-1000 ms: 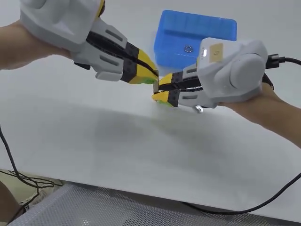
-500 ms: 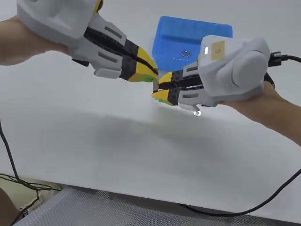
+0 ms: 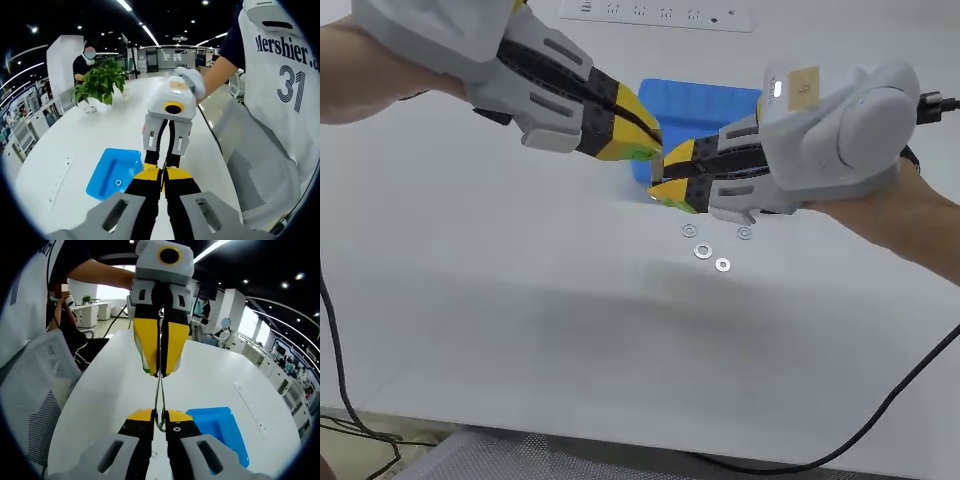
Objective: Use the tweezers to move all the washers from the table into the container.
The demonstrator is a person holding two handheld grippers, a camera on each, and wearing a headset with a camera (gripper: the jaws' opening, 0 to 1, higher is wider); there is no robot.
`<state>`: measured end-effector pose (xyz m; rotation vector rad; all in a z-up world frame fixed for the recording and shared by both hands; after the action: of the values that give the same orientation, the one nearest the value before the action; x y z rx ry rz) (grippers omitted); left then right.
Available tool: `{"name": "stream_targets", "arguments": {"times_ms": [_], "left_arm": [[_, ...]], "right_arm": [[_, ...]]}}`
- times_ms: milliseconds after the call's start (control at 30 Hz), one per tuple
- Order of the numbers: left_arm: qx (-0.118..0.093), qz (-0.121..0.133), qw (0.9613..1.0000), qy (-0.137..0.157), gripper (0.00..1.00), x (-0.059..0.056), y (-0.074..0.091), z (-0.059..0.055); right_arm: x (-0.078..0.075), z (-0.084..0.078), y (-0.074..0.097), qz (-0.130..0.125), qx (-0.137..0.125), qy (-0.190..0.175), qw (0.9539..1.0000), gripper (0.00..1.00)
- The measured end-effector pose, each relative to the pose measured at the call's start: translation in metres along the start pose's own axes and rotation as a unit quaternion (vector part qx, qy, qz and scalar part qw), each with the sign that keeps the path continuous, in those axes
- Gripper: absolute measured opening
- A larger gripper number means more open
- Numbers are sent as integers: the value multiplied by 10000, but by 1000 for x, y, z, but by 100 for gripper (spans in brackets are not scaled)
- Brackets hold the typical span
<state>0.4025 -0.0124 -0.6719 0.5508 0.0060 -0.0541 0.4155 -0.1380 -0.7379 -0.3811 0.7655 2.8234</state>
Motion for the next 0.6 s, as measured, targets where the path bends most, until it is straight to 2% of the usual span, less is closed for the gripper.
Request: {"name": "stream_targets", "arguments": {"times_ms": [233,333,600], "left_arm": [[13,-67,9998,-207,6,12,3,18],[-38,-94,9996,-257,6,22,3,24],[-81,-124,9992,-380,6,46,-3,28]], "right_arm": [[-14,8,12,-210,-44,83,9997,9],[-24,9,17,-283,-68,74,9995,9],[-46,2,22,-431,-2,111,9990,9]]}}
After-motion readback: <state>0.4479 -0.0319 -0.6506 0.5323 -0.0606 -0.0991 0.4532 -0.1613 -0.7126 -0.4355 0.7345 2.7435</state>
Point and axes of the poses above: the centre of the closed fingertips' face, and the gripper's own axes: y roughly backward along the fingers, x roughly to its left, z roughly out of its top, the point moved 9 cm from there along y, roughly backward along the fingers, and after that the axes turned 9 degrees about -z, right-handed, at the moved point
